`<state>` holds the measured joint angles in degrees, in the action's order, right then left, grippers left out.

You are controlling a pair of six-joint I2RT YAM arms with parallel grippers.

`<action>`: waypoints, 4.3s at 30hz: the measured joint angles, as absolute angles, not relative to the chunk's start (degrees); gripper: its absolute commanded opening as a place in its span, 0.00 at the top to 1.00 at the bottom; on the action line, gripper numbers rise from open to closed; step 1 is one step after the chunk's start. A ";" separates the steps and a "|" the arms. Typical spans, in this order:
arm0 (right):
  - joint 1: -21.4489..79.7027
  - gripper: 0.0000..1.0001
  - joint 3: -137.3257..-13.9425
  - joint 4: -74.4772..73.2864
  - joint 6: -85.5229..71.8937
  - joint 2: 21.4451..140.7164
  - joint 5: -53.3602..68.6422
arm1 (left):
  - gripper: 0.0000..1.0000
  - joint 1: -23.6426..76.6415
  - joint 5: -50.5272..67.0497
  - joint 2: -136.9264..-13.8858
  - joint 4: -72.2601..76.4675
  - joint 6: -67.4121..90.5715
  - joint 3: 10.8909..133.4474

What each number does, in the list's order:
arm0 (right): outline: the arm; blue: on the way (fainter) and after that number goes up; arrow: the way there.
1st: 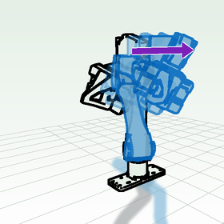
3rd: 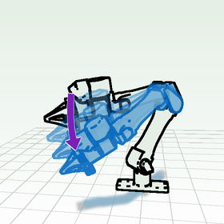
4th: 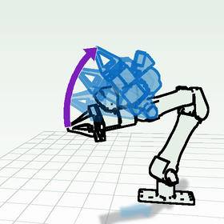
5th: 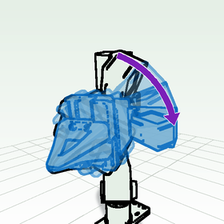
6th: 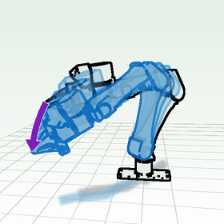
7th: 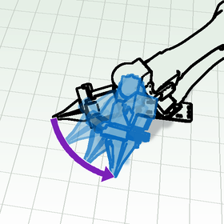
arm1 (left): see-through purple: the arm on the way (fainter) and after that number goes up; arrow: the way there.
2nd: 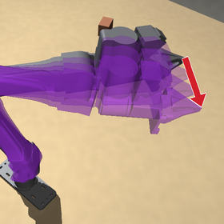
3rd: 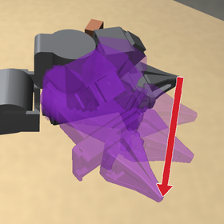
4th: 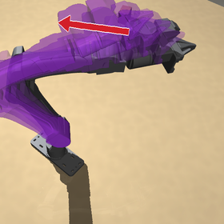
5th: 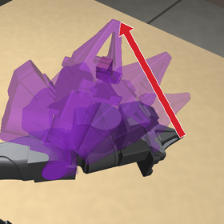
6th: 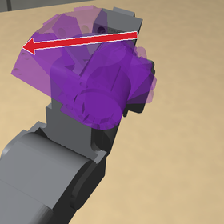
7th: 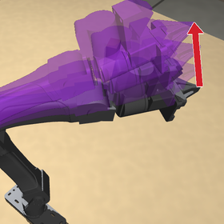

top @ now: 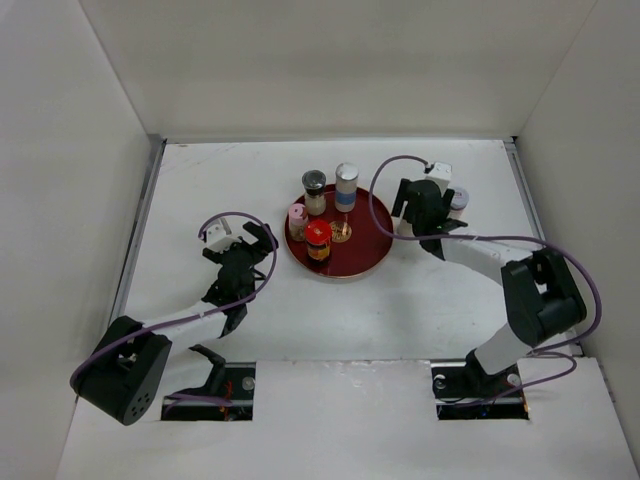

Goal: Organize the condiment bottles

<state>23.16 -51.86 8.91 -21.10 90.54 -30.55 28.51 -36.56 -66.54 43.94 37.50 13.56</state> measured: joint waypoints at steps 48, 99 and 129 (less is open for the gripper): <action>42.74 0.05 -68.10 14.48 -19.05 98.98 -27.33 | 0.02 28.56 -36.16 -66.98 44.01 37.52 13.58; 32.23 0.60 -64.64 16.93 -16.71 100.05 -27.57 | 0.02 28.62 -35.75 -68.01 44.38 37.52 13.63; 25.87 0.01 -57.06 14.28 -17.98 84.14 -28.23 | 0.02 28.64 -35.75 -67.94 44.38 37.52 13.63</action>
<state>25.87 -57.06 14.28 -17.98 84.14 -28.23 28.64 -35.75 -67.94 44.38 37.52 13.63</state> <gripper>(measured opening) 0.949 0.985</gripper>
